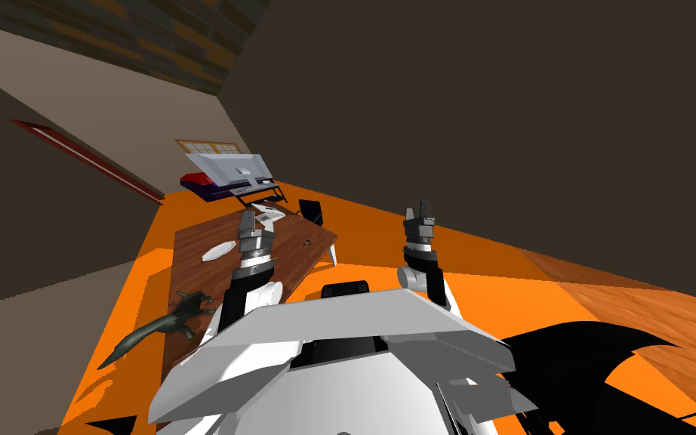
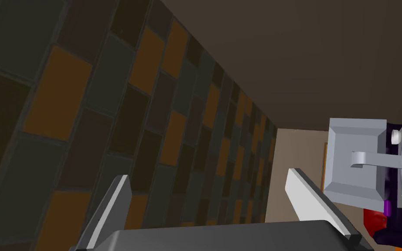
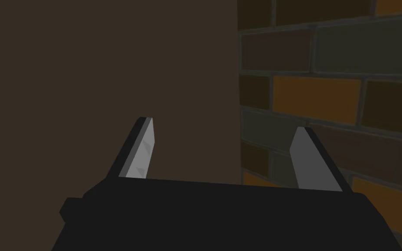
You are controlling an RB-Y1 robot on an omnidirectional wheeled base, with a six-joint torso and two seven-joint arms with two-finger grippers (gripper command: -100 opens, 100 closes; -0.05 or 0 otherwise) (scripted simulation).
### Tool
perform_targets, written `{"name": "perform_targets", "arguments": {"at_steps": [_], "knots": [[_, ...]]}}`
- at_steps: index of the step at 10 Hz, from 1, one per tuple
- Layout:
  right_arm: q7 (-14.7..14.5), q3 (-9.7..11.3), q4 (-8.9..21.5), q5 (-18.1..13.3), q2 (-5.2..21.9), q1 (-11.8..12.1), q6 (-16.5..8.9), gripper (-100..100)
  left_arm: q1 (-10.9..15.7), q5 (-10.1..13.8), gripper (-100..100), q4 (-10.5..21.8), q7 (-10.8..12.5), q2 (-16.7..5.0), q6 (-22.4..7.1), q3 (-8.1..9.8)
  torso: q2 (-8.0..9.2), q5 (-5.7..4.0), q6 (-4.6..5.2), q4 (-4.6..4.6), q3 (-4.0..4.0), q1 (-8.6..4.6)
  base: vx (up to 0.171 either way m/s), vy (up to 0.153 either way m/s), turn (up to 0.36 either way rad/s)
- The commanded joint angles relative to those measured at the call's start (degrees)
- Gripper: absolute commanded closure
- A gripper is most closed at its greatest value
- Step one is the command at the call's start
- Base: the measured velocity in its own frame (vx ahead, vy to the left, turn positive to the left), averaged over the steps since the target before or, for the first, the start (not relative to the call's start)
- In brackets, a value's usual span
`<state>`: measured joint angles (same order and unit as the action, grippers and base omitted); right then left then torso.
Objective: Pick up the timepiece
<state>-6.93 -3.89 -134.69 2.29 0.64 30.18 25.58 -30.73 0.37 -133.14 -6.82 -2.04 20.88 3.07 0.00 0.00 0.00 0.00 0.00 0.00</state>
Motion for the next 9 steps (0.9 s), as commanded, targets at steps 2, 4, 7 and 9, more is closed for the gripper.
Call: {"name": "perform_targets", "arguments": {"at_steps": [2, 4, 7, 9], "knots": [[0.0, 0.0, 0.0, 0.0, 0.0, 0.0, 0.0, 0, -0.25, 0.05, -100, 1.28, -0.58, -2.64, -0.95, 0.39, 0.03, -0.01, 0.01, 0.0, 0.01, -0.07, -0.02, -0.038, -0.042], [0.0, 0.01, 0.0, 0.0, -0.01, -0.01, 0.0, 0, -0.51, 0.13, -100, 2.7, -1.13, -4.53, -1.98, 0.74, 0.11, -0.05, 0.01, 0.02, 0.06, -0.22, -0.033, -0.066, -0.047], [0.0, 0.01, 0.0, 0.0, -0.01, -0.01, 0.0, 0, -1.03, 0.3, -100, 5.75, -2.11, -7.56, -4.1, 1.38, 0.12, -0.06, 0.01, 0.03, 0.07, -0.28, -0.03, -0.083, -0.074], [0.0, 0.01, 0.0, 0.0, -0.01, -0.01, 0.0, 0, -1.44, 0.47, -100, 8.38, -2.78, -9.67, -5.86, 1.84, 0.16, -0.08, 0.01, 0.03, 0.09, -0.34, -0.037, -0.097, -0.099]]}}
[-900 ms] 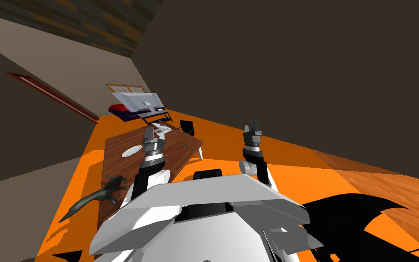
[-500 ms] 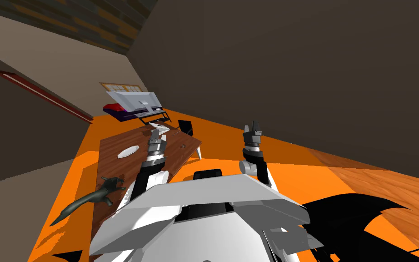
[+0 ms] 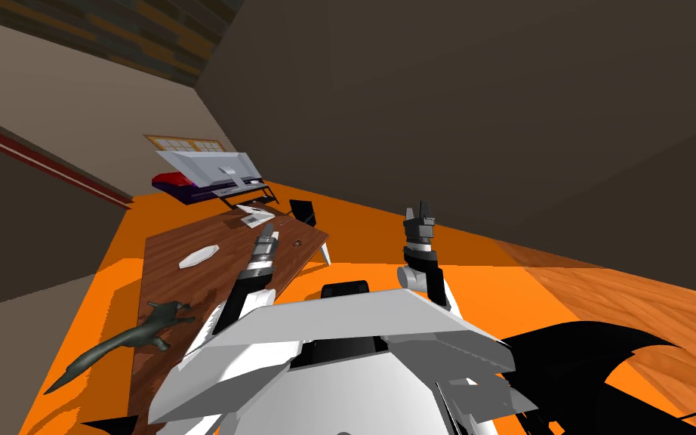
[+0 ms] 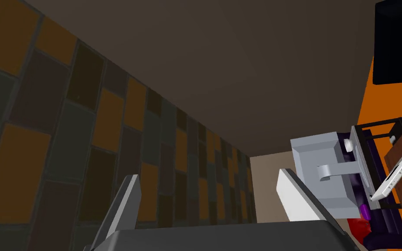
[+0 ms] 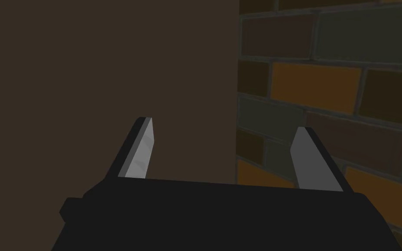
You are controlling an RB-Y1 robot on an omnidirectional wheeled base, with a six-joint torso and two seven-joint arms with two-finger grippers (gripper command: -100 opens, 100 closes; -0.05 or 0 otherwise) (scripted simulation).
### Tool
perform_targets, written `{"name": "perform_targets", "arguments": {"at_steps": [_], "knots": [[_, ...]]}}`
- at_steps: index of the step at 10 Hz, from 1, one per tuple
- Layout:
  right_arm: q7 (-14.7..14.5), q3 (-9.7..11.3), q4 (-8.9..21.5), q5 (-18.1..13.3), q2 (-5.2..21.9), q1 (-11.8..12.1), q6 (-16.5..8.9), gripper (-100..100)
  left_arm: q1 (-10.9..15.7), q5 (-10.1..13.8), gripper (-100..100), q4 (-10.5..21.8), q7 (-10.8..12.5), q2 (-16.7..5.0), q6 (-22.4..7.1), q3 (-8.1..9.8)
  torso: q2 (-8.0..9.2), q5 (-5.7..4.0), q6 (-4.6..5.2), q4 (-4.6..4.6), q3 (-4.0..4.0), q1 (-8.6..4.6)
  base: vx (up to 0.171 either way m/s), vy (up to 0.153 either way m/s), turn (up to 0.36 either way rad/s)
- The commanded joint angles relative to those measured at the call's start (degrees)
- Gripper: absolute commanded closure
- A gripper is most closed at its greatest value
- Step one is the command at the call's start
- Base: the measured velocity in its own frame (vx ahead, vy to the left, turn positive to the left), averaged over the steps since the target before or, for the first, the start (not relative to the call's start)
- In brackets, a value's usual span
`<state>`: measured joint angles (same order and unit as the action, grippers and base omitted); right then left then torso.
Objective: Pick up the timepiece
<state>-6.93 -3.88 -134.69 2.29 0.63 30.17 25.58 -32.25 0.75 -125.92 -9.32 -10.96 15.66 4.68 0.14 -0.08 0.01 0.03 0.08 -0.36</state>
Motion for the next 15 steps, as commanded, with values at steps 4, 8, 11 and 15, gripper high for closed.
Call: {"name": "perform_targets", "arguments": {"at_steps": [4, 8, 11, 15], "knots": [[0.0, -0.01, 0.0, 0.0, 0.0, 0.01, 0.0, 0, -0.57, 0.43, -100, 6.07, -1.18, -4.21, -3.78, 0.86, -0.11, 0.02, -0.02, -0.02, -0.06, 0.11, -0.008, -0.082, -0.095], [0.0, -0.01, 0.0, 0.0, 0.0, 0.01, 0.0, 0, -1.24, 0.91, -100, 11.64, -1.77, -8.16, -7.46, 1.35, -0.12, 0.03, -0.01, -0.02, -0.07, 0.16, 0.0, -0.073, -0.13], [0.0, -0.01, 0.0, 0.0, 0.01, 0.01, 0.0, 0, -1.67, 1.31, -100, 16.2, -1.93, -11.01, -10.16, 1.56, -0.2, 0.03, -0.01, -0.04, -0.11, 0.16, 0.024, -0.067, -0.134], [0.0, -0.01, 0.0, 0.0, 0.01, 0.01, 0.0, 0, -2.08, 1.76, -100, 22.11, -1.89, -13.92, -13.02, 1.68, -0.21, 0.03, 0.0, -0.04, -0.12, 0.17, 0.032, -0.056, -0.149]]}}
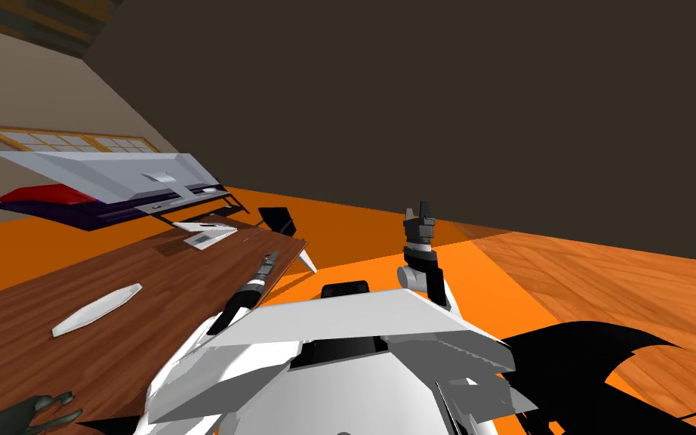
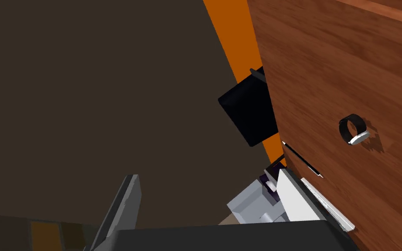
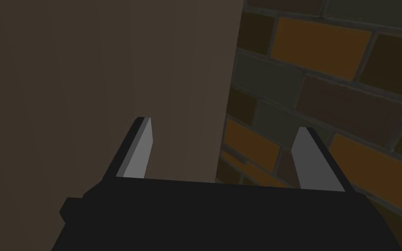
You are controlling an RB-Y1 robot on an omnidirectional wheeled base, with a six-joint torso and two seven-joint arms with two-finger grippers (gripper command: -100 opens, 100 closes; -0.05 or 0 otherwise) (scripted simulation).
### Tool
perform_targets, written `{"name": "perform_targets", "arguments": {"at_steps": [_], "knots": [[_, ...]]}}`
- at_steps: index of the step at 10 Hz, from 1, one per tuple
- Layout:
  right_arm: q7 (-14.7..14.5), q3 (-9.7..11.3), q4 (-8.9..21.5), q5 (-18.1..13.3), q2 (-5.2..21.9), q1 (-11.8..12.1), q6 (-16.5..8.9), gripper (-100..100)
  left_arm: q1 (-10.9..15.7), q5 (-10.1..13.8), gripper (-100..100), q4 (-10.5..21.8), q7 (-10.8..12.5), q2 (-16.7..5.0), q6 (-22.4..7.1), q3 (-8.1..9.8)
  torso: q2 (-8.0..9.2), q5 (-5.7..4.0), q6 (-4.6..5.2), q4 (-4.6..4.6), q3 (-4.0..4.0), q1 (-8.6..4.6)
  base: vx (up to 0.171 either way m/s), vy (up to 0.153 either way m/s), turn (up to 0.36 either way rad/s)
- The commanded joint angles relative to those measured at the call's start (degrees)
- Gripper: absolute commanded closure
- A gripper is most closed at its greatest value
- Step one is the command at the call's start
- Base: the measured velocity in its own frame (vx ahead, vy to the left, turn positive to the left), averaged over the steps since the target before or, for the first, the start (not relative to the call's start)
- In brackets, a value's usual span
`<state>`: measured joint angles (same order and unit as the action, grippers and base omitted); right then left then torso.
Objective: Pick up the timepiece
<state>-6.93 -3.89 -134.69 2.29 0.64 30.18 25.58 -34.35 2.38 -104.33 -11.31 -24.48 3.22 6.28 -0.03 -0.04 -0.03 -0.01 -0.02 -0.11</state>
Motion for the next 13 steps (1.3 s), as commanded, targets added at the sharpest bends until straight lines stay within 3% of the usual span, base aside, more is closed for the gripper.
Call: {"name": "perform_targets", "arguments": {"at_steps": [1, 2, 4, 5, 6, 8, 11, 12, 13], "knots": [[0.0, 0.0, 0.0, 0.0, 0.0, 0.0, 0.0, 0, -0.17, 0.36, -100, 2.86, 0.21, -1.86, -2.04, 0.1, 0.0, 0.0, 0.0, 0.0, 0.0, 0.0, 0.028, -0.035, -0.165], [0.0, 0.0, 0.0, 0.0, 0.0, -0.01, 0.0, 0, -0.17, 0.36, -100, 3.23, 0.21, -1.86, -2.04, 0.1, 0.0, 0.0, 0.03, 0.0, 0.0, 0.02, 0.028, -0.026, -0.073], [0.0, 0.0, 0.0, 0.0, 0.0, -0.01, 0.0, 0, -0.53, 0.88, -100, 7.73, 0.58, -4.75, -4.89, 0.03, -0.04, 0.01, 0.04, 0.0, -0.02, 0.01, 0.055, -0.043, -0.241], [0.0, 0.0, 0.0, 0.0, 0.0, 0.0, 0.0, 0, -0.53, 0.88, -100, 8.82, 0.58, -4.75, -4.99, 0.03, -0.15, 0.01, 0.05, -0.02, -0.08, 0.0, 0.056, -0.023, -0.084], [0.0, 0.0, 0.0, 0.0, 0.0, 0.01, 0.0, 0, -0.69, 1.15, -100, 10.57, 0.84, -6.17, -6.46, -0.05, -0.11, 0.0, -0.01, -0.03, -0.07, 0.04, 0.041, -0.03, -0.143], [0.0, 0.0, 0.0, 0.0, 0.0, 0.0, 0.0, 0, -0.69, 1.15, -100, 11.67, 0.84, -6.17, -6.46, -0.05, -0.04, 0.01, 0.0, -0.01, -0.02, 0.05, 0.026, -0.015, -0.047], [0.0, 0.0, 0.0, 0.0, 0.0, 0.0, 0.0, 0, -0.99, 1.71, -100, 17.38, 1.51, -8.93, -9.36, -0.31, -0.04, 0.02, 0.0, -0.01, -0.02, 0.1, 0.044, -0.012, -0.152], [0.0, 0.0, 0.0, 0.0, 0.0, 0.0, 0.0, 0, -0.99, 1.71, -100, 17.38, 1.51, -8.93, -9.36, -0.31, -0.08, 0.01, 0.02, -0.01, -0.04, 0.1, 0.046, -0.009, -0.099], [0.0, -0.01, 0.0, 0.0, 0.0, 0.01, 0.0, 0, -1.12, 1.99, -100, 19.03, 1.91, -10.26, -10.77, -0.48, -0.06, 0.02, -0.01, -0.01, -0.04, 0.09, 0.053, -0.013, -0.227]]}}
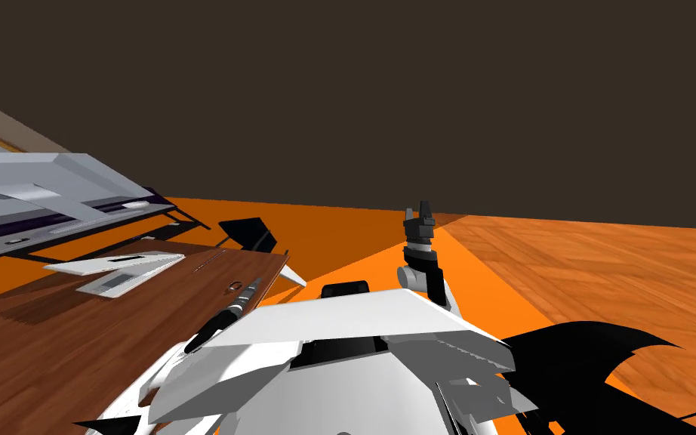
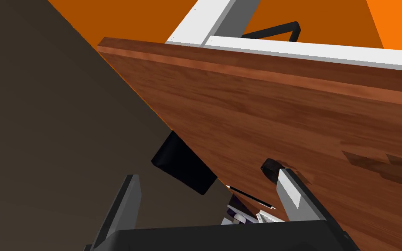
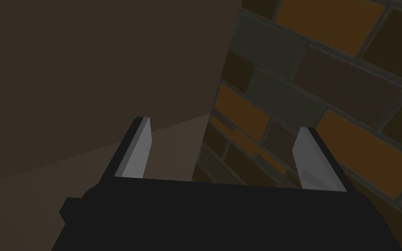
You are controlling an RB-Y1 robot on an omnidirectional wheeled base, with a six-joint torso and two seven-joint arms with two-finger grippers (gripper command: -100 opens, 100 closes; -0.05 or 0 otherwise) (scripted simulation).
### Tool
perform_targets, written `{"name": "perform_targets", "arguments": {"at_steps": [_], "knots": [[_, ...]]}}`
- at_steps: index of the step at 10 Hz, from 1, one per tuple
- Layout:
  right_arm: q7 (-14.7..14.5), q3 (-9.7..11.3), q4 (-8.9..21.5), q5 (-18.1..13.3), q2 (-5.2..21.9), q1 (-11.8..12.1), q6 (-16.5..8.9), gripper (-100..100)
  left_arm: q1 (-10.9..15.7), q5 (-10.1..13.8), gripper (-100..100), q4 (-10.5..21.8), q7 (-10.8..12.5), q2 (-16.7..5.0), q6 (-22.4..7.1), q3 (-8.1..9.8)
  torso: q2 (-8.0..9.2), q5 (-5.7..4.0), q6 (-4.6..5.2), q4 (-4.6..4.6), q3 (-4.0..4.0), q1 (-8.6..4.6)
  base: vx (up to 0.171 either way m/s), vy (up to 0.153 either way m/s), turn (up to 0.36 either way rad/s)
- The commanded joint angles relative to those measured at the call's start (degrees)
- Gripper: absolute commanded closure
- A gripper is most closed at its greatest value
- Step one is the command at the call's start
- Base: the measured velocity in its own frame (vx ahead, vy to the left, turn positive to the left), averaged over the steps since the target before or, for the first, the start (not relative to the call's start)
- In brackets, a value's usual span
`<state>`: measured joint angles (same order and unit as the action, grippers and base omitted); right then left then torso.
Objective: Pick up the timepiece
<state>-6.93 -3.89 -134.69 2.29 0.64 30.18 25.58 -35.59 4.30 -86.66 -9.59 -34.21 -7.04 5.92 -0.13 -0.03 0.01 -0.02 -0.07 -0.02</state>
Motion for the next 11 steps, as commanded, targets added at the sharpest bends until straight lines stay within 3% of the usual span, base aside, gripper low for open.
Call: {"name": "perform_targets", "arguments": {"at_steps": [1, 4, 6, 8, 10, 11], "knots": [[0.0, 0.0, 0.0, 0.0, 0.0, 0.0, 0.0, 0, 0.12, 0.07, -100, 2.54, 0.19, -0.54, -0.5, -0.12, 0.0, 0.0, 0.0, 0.0, 0.0, 0.0, 0.046, -0.002, -0.096], [0.0, -0.01, 0.0, 0.0, 0.0, 0.01, 0.0, 0, -0.12, 0.65, -100, 7.71, 1.1, -3.03, -3.2, -0.57, 0.05, 0.01, -0.06, 0.0, 0.02, 0.02, 0.047, 0.001, -0.139], [0.0, -0.01, 0.0, 0.0, 0.0, 0.01, 0.0, 0, -0.22, 0.94, -100, 9.42, 1.59, -4.17, -4.49, -0.84, 0.04, 0.01, -0.06, 0.0, 0.02, 0.05, 0.048, 0.006, -0.142], [0.0, -0.01, 0.0, 0.0, 0.0, 0.01, 0.0, 0, -0.22, 0.94, -100, 10.75, 1.59, -4.17, -4.49, -0.84, 0.02, 0.02, -0.07, 0.0, 0.01, 0.05, 0.038, 0.008, -0.046], [0.0, 0.0, 0.0, 0.0, 0.0, 0.0, 0.0, 0, -0.4, 1.51, -100, 14.79, 2.63, -6.16, -6.89, -1.47, 0.07, 0.01, -0.02, 0.01, 0.04, 0.04, 0.052, 0.011, -0.241], [0.0, 0.0, 0.0, 0.0, 0.0, 0.0, 0.0, 0, -0.4, 1.51, -100, 15.85, 2.63, -6.16, -6.89, -1.47, -0.03, 0.02, 0.0, -0.01, -0.02, 0.11, 0.054, 0.031, -0.088]]}}
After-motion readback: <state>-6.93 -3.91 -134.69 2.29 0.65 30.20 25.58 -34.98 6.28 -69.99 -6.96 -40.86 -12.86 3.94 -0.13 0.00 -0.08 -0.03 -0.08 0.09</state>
